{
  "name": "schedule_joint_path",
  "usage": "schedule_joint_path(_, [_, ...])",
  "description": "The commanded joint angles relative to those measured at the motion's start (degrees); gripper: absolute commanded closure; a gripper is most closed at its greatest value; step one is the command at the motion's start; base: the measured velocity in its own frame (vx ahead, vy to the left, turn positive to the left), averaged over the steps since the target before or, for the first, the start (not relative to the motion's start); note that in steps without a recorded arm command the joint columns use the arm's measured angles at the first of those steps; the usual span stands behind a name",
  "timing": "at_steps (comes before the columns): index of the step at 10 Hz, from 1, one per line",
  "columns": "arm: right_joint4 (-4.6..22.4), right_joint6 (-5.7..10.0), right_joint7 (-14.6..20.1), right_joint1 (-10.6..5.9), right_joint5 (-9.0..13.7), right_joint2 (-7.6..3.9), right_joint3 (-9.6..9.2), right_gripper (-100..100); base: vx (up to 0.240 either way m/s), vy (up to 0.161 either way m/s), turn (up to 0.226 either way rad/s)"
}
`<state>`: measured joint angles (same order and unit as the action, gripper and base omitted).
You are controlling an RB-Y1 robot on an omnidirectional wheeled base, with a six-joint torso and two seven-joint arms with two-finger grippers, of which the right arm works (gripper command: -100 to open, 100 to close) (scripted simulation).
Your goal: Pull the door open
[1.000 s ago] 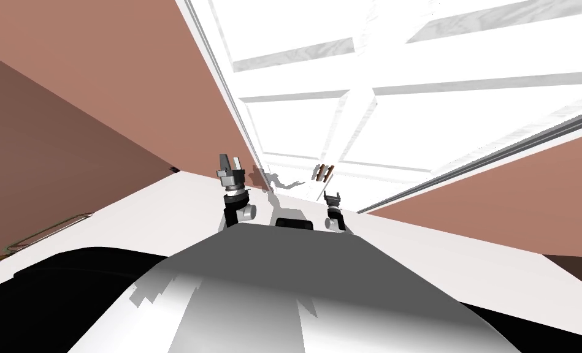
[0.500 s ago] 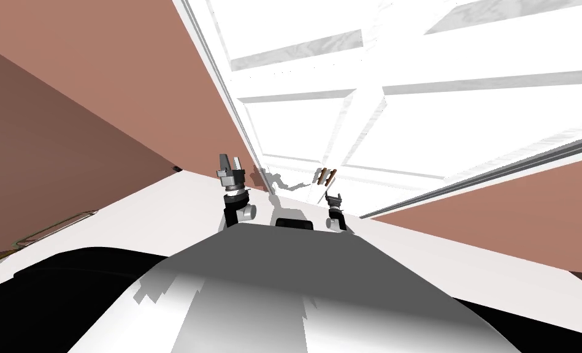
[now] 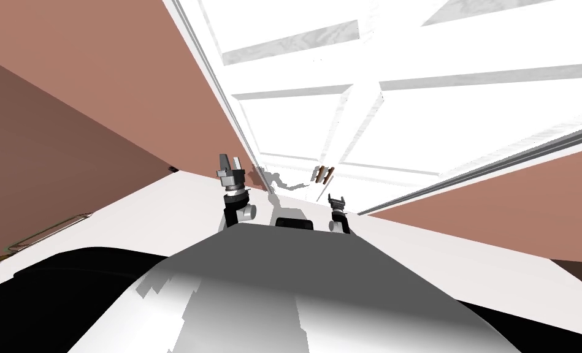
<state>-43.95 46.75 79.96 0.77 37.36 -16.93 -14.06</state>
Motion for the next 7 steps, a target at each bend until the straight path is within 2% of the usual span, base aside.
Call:
schedule_joint_path(1, [1.3, 0.44, 0.3, 1.18, 0.4, -0.73, 0.58, -100, -0.171, 0.001, -0.089])
schedule_joint_path(3, [2.3, 0.59, 0.6, 2.67, 0.8, -1.81, 1.35, -100, -0.157, -0.011, -0.081])
schedule_joint_path(5, [2.3, 0.59, 0.6, 2.67, 0.8, -1.81, 1.35, -100, -0.069, -0.007, -0.020])
schedule_joint_path(7, [3.7, 0.82, 1.1, 4.71, 1.6, -3.41, 2.51, -100, -0.083, 0.002, -0.095])
